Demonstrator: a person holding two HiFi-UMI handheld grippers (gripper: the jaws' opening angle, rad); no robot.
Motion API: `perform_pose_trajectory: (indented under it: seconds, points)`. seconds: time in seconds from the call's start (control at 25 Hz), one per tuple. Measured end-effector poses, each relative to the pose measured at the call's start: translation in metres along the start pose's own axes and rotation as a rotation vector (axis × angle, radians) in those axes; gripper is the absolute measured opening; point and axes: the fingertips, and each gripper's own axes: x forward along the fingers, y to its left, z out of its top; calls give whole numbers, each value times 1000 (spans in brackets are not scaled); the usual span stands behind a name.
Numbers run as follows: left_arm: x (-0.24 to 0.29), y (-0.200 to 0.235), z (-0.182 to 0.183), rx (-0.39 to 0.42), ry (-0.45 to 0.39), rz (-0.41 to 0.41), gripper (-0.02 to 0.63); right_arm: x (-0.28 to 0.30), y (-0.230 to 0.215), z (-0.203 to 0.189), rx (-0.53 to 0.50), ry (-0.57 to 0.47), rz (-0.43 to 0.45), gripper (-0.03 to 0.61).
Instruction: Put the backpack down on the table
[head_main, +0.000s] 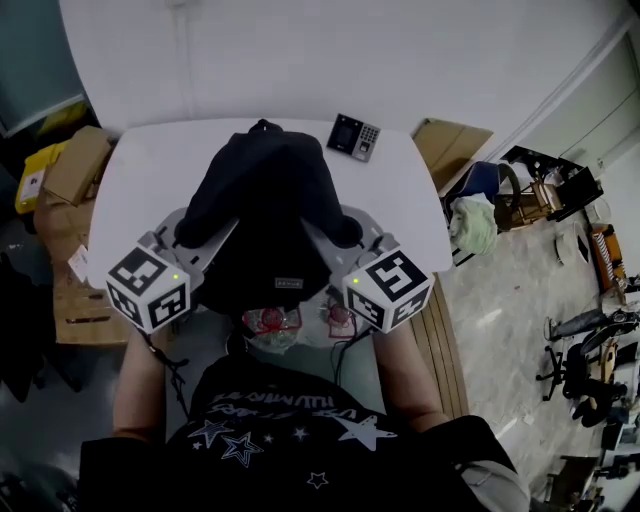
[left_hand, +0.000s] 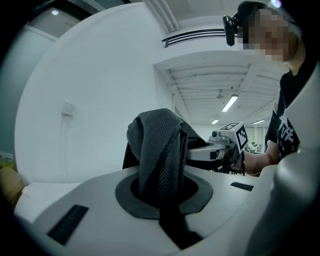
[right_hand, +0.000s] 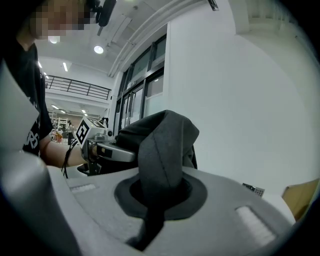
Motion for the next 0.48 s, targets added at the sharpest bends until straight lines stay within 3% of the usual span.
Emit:
perform_pose_trajectory:
  seconds: [0.48]
  points:
    - [32,105,-2,-15,17,-63,43,94,-46,-2,45,37,-101,5]
